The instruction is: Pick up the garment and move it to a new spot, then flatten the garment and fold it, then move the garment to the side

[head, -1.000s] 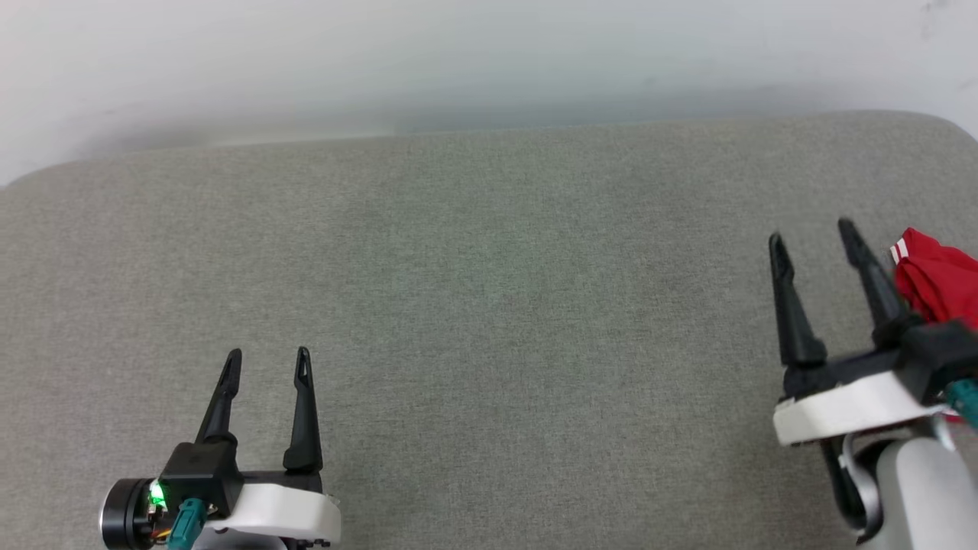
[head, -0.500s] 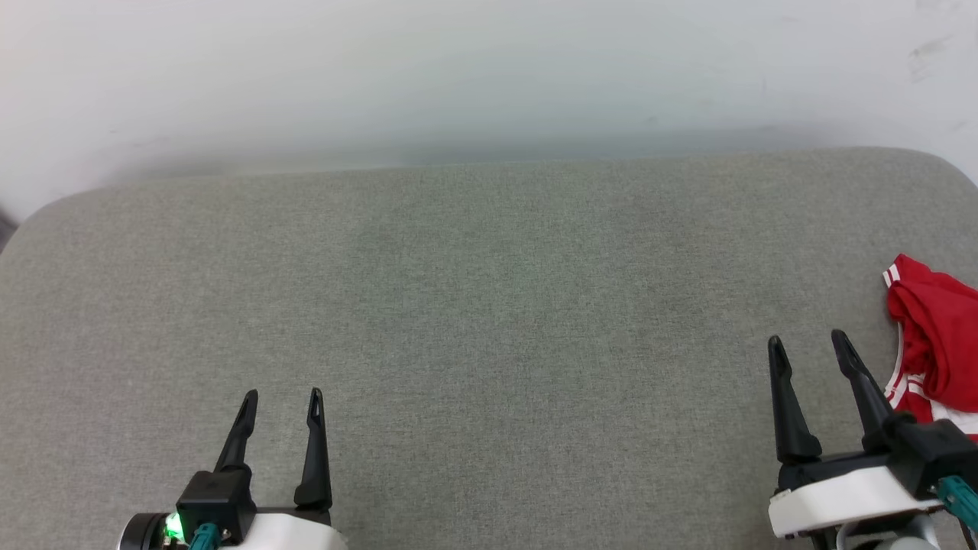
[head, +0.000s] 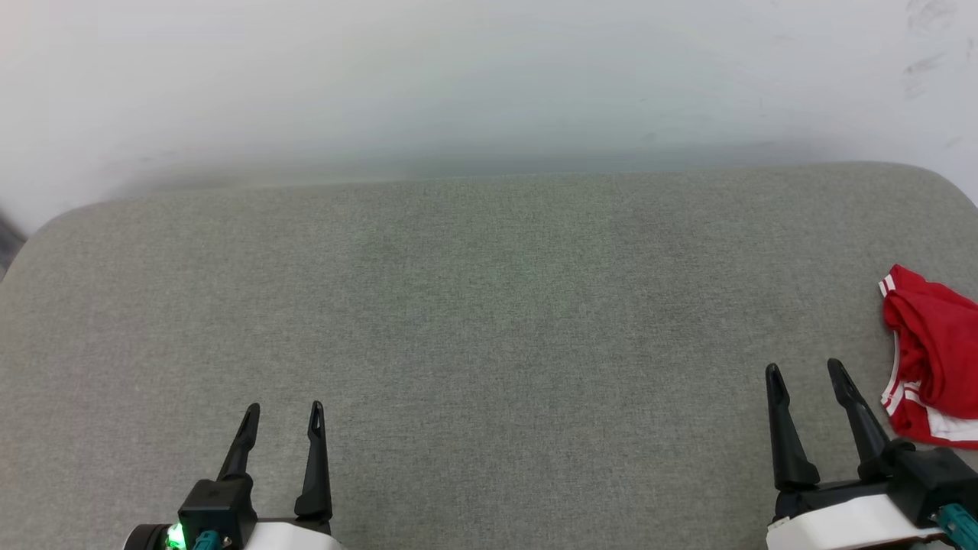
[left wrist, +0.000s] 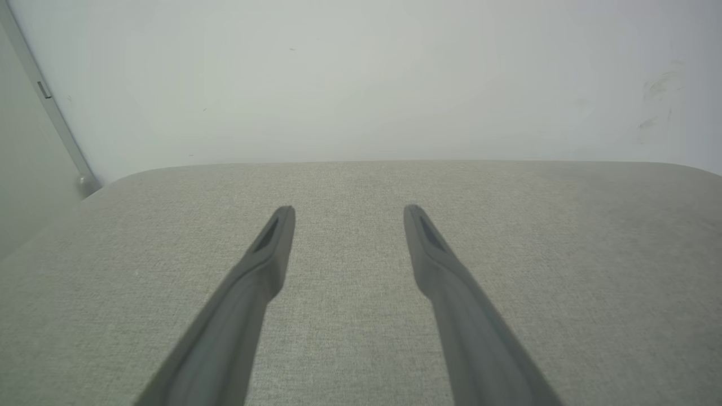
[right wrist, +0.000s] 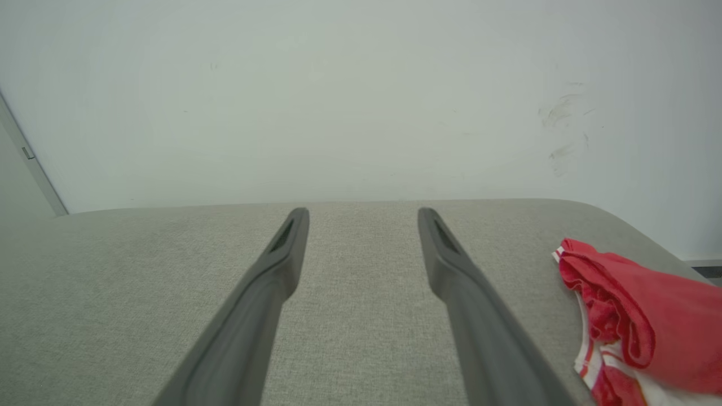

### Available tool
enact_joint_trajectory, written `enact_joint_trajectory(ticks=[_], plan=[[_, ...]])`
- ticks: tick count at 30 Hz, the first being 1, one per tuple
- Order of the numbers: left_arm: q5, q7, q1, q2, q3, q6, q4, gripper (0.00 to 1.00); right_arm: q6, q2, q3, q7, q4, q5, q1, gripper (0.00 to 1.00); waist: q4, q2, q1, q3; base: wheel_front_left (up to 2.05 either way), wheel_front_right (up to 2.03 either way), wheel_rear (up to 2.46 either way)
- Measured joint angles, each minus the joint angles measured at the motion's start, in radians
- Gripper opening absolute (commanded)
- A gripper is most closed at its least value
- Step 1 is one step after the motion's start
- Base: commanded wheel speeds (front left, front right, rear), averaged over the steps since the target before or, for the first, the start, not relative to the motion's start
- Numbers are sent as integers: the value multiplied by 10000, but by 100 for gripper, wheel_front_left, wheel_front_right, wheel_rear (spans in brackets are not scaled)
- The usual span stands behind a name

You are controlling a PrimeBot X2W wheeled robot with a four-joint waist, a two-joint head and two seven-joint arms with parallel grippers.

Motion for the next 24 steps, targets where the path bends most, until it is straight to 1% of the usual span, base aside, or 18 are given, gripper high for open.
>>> enact_joint_trajectory(ticks=[2,3,8,24], plan=[[-21,2,1,0,-6,-12,31,100,2,0,8,2,19,4,44,100,16,0,1,-9,0,0,0],[-23,4,15,0,-10,-12,113,0,2,0,15,4,92,4,61,0,16,0,1,-11,0,0,0],[-150,98,180,-12,-65,-13,589,0,0,0,65,56,522,127,174,0,16,0,1,-13,0,0,0],[-3271,863,-122,-13,207,-278,861,0,0,-73,81,675,851,3342,43,0,25,0,1,-48,0,0,0]])
